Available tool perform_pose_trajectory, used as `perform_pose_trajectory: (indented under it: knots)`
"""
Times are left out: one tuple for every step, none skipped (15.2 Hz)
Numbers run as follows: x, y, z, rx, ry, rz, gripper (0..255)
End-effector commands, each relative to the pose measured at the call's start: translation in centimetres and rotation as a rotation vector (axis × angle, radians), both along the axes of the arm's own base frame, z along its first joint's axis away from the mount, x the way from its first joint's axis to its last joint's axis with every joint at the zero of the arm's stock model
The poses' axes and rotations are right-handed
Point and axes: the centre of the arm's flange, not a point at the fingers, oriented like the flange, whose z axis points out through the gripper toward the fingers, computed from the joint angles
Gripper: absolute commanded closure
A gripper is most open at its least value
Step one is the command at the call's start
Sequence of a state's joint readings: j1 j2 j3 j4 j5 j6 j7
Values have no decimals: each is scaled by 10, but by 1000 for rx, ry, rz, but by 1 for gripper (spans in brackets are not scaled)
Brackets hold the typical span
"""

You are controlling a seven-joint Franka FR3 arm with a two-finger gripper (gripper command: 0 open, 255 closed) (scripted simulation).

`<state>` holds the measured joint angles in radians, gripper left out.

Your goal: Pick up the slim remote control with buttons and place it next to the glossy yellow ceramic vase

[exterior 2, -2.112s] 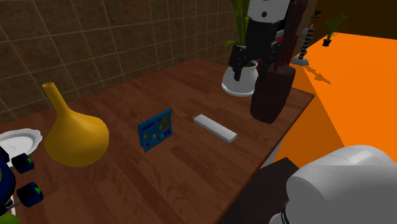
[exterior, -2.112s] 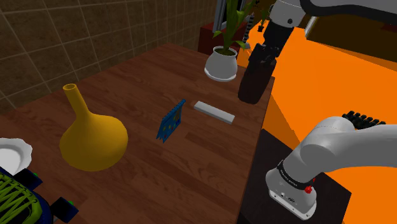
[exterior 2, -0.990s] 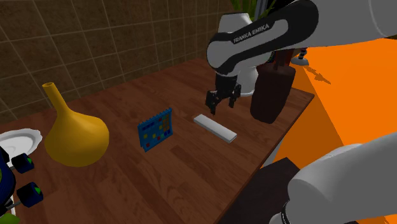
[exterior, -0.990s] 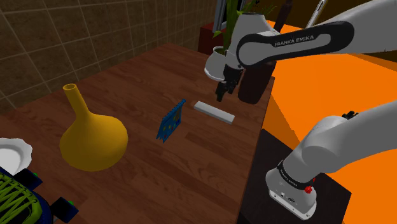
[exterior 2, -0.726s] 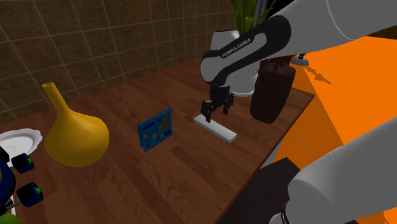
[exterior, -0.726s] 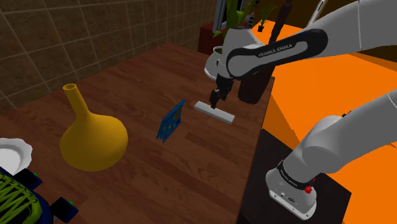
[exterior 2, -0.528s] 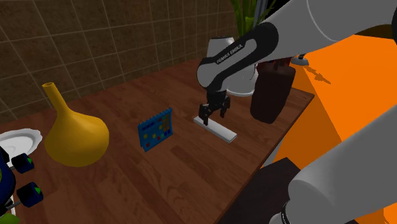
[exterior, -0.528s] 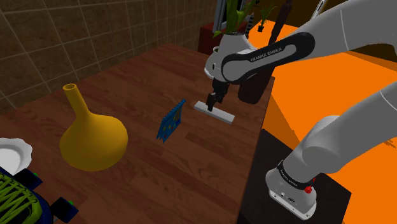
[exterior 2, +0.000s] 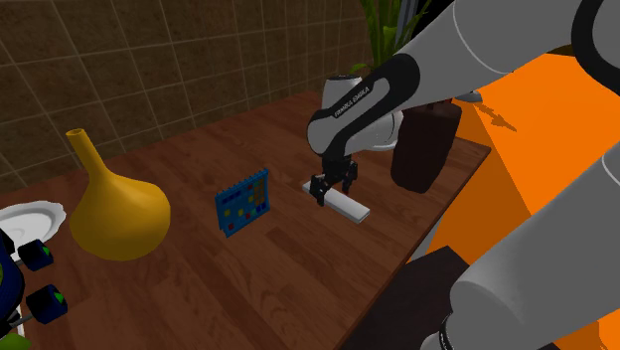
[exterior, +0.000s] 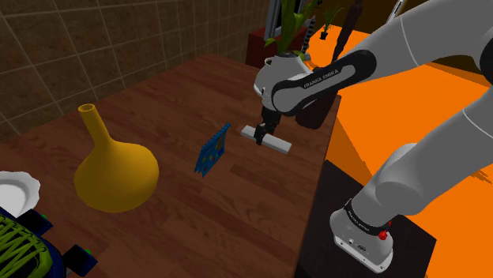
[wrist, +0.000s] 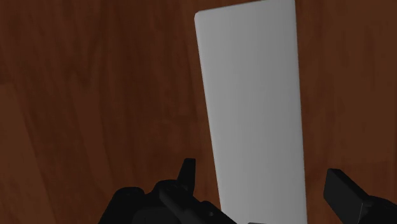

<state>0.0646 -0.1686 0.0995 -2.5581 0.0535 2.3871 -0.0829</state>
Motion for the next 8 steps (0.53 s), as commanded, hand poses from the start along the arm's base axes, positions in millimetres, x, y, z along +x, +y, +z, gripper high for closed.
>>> perform_pose_trajectory:
  knots:
    - [0, 0, -1, 0, 0, 0, 0]
    - [0, 0, -1, 0, 0, 0, 0]
    - [0, 0, -1, 0, 0, 0, 0]
    - [0, 0, -1, 0, 0, 0, 0]
    - [0, 0, -1, 0, 0, 0, 0]
    - [0, 0, -1, 0, 0, 0, 255]
    - [0, 0, -1, 0, 0, 0, 255]
    - [0, 0, -1, 0, 0, 0, 255]
